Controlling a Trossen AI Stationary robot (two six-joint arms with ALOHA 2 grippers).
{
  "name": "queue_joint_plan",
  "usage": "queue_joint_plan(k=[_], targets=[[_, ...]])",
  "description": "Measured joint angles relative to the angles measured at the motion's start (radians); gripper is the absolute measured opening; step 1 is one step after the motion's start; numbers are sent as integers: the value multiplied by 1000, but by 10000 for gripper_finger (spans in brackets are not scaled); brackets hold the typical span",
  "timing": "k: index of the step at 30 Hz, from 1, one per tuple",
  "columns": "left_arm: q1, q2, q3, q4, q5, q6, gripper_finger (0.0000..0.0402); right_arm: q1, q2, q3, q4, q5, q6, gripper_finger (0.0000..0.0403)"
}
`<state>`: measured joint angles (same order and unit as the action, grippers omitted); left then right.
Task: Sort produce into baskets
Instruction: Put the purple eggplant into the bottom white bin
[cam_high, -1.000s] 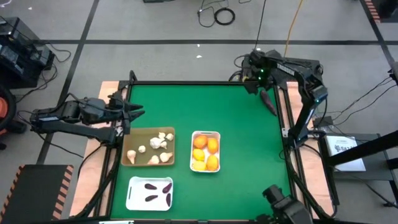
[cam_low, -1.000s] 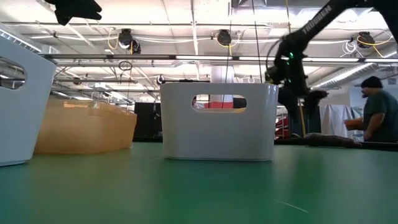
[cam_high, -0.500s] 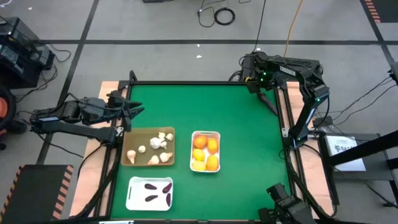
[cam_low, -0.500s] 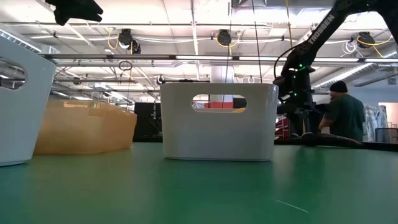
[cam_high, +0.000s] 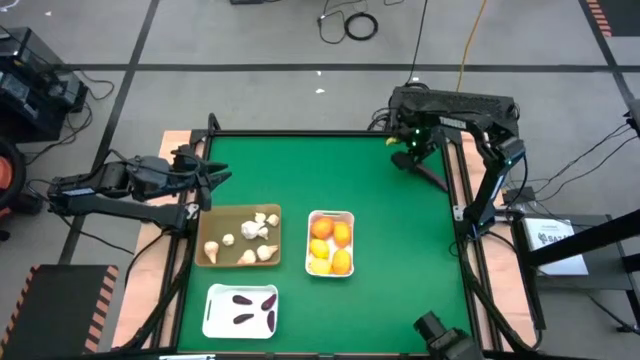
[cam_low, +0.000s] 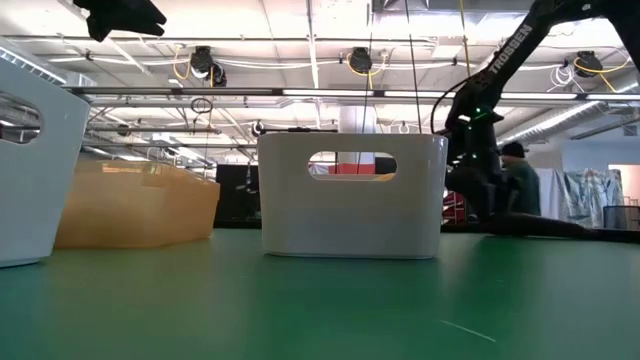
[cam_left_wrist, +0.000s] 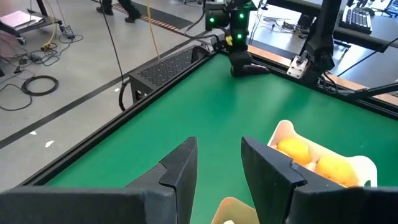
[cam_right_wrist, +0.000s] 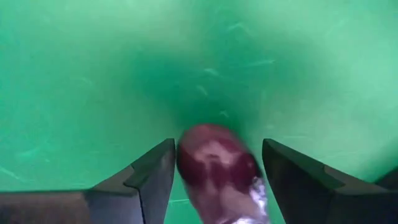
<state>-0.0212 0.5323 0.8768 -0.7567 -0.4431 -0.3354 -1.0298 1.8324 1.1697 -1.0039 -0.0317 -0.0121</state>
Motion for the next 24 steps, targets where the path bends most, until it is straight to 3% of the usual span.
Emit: queue_joint_plan(k=[5,9,15,19,24], targets=[[0,0,0,0,0,0,132,59,-1,-88,7,10,-34,230],[0,0,0,0,0,0,132,113,-7,-132,27,97,-67,228],[0,0,0,0,0,0,132,153,0,-92,-1,98,-27,176],[0,0,0,0,10,1,132,174,6,-10,-7,38,6,131],[0,0,0,0,22,4,132,209,3,141,-20,-119,84,129]])
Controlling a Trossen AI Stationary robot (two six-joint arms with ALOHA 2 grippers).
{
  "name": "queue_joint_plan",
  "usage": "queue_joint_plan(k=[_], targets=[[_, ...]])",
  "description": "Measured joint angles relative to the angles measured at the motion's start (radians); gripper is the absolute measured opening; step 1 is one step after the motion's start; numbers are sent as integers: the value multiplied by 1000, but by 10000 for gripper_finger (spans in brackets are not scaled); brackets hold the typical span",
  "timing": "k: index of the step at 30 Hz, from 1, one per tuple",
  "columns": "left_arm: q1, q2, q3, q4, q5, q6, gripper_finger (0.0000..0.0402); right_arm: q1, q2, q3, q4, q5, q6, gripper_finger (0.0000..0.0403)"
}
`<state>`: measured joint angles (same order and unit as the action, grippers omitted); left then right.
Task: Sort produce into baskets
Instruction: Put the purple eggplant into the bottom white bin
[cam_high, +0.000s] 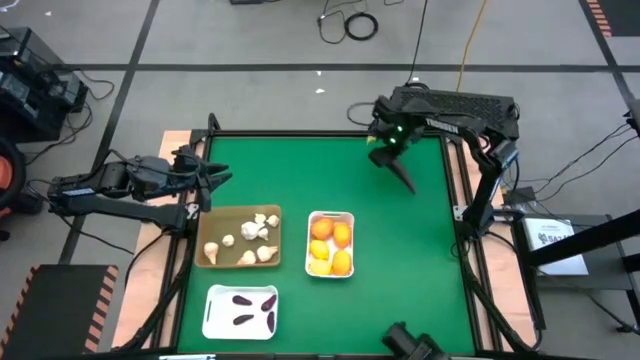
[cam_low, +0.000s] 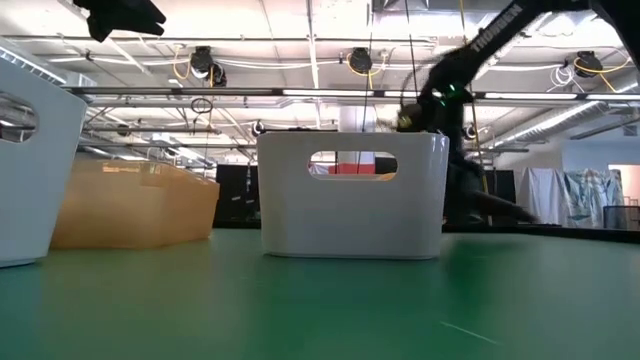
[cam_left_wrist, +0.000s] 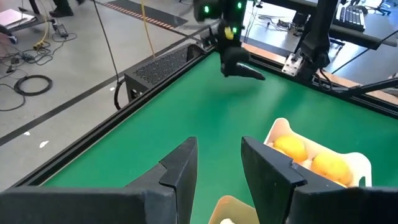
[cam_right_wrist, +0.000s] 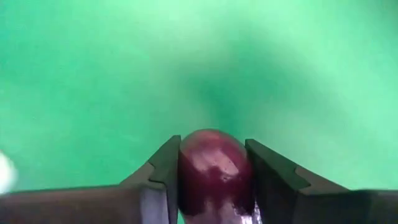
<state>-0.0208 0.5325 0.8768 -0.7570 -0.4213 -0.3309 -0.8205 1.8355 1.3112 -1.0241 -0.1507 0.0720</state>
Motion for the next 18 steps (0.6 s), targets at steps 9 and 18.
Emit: queue_joint_plan(k=[9,18], targets=[[0,0,0,-56,35,24,132,190,-1,279,190,-91,120,140],[0,0,0,-212,47,22,132,492,-2,360,672,-92,245,141]])
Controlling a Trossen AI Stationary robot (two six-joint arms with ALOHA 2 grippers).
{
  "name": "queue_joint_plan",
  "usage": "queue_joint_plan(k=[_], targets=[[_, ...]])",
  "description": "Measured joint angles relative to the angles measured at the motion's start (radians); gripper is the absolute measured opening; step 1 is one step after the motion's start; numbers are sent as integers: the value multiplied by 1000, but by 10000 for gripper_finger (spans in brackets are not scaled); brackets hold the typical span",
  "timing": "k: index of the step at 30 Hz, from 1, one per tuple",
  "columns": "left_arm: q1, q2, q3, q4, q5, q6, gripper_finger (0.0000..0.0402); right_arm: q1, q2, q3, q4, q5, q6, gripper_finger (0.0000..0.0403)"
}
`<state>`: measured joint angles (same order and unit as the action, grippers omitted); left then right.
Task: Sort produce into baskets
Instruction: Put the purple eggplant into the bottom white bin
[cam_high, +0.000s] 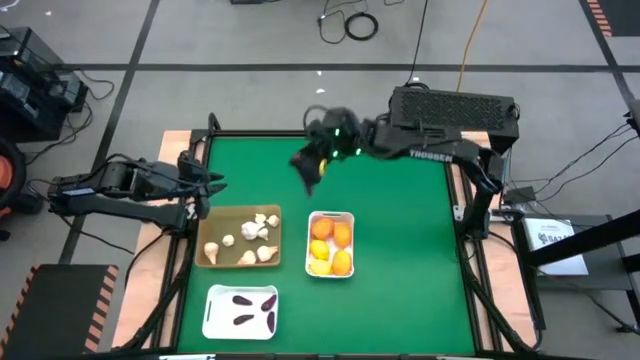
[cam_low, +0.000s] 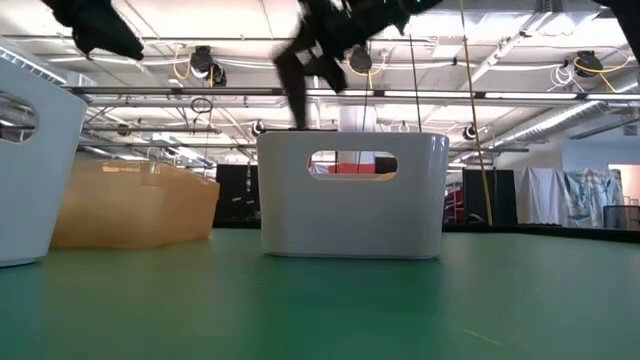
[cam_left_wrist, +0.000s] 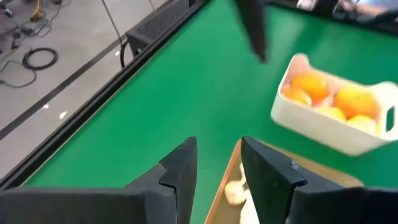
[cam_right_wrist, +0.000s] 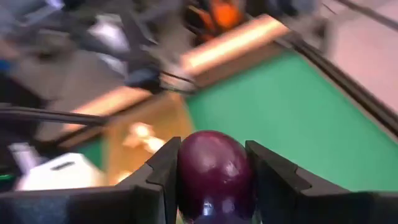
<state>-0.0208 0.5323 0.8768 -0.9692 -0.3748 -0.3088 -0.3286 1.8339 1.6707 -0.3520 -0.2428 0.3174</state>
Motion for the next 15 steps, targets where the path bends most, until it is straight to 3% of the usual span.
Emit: queue_joint_plan(k=[9,15], targets=[[0,0,0,-81,7,-24,132,291,101,0,379,4,80,141],[0,0,0,-80,9,-27,132,415,219,-1,614,-1,89,141]])
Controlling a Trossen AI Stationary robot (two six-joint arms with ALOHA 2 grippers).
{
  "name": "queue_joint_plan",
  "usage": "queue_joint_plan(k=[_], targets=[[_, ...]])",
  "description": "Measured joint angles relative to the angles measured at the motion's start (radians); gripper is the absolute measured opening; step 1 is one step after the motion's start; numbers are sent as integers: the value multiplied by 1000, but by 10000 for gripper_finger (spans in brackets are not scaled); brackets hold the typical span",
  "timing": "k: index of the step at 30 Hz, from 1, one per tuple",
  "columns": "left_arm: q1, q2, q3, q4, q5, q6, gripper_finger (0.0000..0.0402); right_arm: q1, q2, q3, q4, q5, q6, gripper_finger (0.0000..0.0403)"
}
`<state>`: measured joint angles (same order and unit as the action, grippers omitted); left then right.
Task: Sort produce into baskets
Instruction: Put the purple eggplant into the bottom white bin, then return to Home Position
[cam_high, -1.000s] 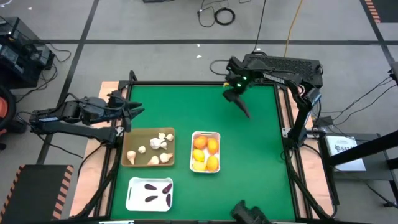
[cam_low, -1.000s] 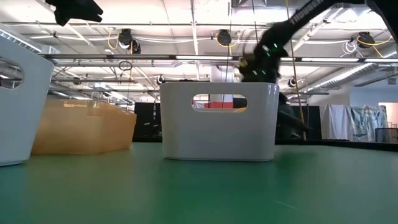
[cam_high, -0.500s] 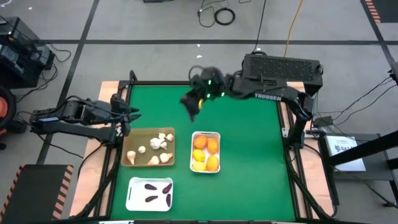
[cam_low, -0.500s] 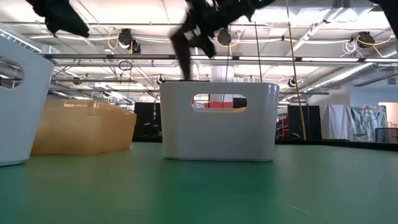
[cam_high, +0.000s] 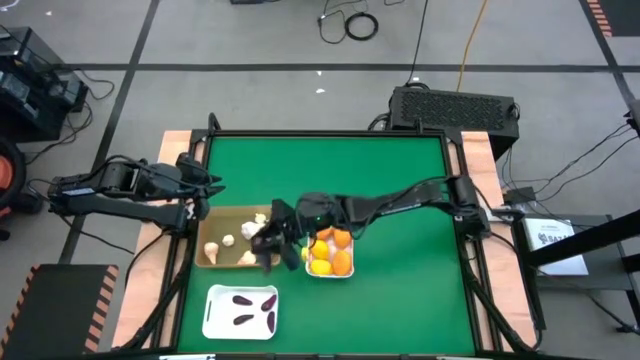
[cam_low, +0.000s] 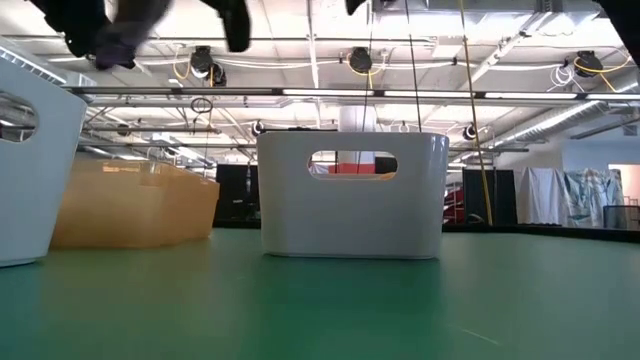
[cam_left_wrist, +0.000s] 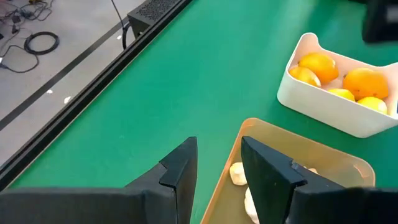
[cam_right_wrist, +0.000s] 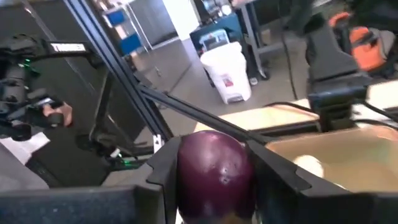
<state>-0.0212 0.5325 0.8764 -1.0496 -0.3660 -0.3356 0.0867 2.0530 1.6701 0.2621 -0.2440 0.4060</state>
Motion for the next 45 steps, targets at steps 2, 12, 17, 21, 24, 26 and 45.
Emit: queue_joint_plan(k=[2,12,17,21,24,26,45], targets=[[0,0,0,0,1,-9,132,17,28,0,55,1,11,141],[0,0,0,46,1,-84,132,52,135,1,251,-160,185,142],[0,0,0,67,-4,-147,132,95,162,1,251,-190,202,142],[0,0,0,67,-5,-215,132,142,171,1,252,-89,190,142],[0,0,0,56,20,-236,132,170,171,1,253,-15,157,154],[0,0,0,54,31,-260,132,180,171,1,251,3,152,169],[0,0,0,46,20,-314,132,142,154,9,222,-131,300,242]])
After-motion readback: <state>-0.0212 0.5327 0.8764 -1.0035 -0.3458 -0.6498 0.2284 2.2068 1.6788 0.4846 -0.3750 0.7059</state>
